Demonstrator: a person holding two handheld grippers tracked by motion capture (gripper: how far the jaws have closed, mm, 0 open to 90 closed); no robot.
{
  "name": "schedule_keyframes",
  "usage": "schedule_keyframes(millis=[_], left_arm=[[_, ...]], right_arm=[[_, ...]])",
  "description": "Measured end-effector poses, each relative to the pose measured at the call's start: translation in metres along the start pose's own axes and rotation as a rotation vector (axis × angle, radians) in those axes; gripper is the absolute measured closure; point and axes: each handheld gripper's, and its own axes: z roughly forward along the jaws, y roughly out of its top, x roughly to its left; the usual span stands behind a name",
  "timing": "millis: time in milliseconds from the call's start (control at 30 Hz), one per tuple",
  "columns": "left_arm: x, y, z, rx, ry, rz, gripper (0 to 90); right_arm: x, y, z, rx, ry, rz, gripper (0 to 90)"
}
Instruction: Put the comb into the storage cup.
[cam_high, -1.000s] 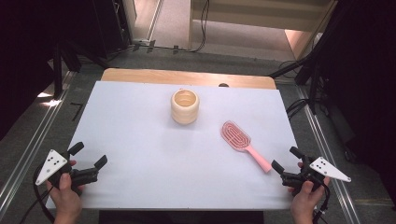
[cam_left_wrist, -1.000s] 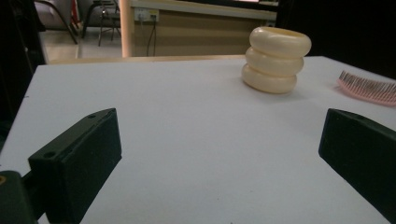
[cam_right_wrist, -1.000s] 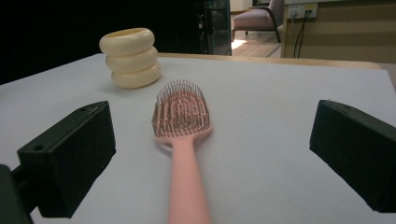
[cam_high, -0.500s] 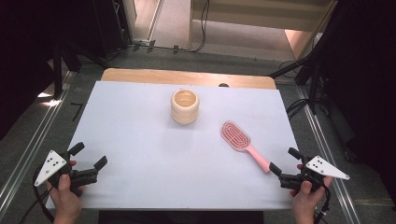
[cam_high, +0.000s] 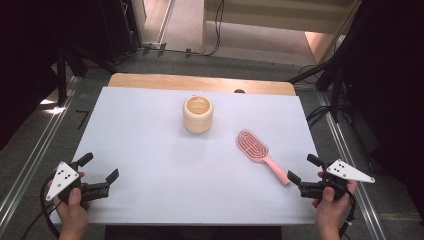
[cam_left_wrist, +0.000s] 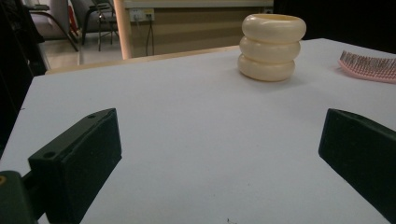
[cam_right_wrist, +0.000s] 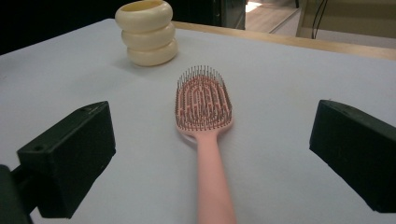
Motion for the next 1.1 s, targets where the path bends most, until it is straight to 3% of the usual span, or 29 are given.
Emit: schedule_keyframes(millis=[400,1100], left_arm=[[0.001,0.0,0.0,-0.001,0.001,-0.004,0.0],[0.001,-0.001,-0.001,-0.005,-0.001,-0.006,0.0]], right_arm=[[-0.007,0.015,0.001,0.06,0.011,-0.002,0.0],[-0.007,0.042,0.024,0.161,0.021,-0.043,0.0]])
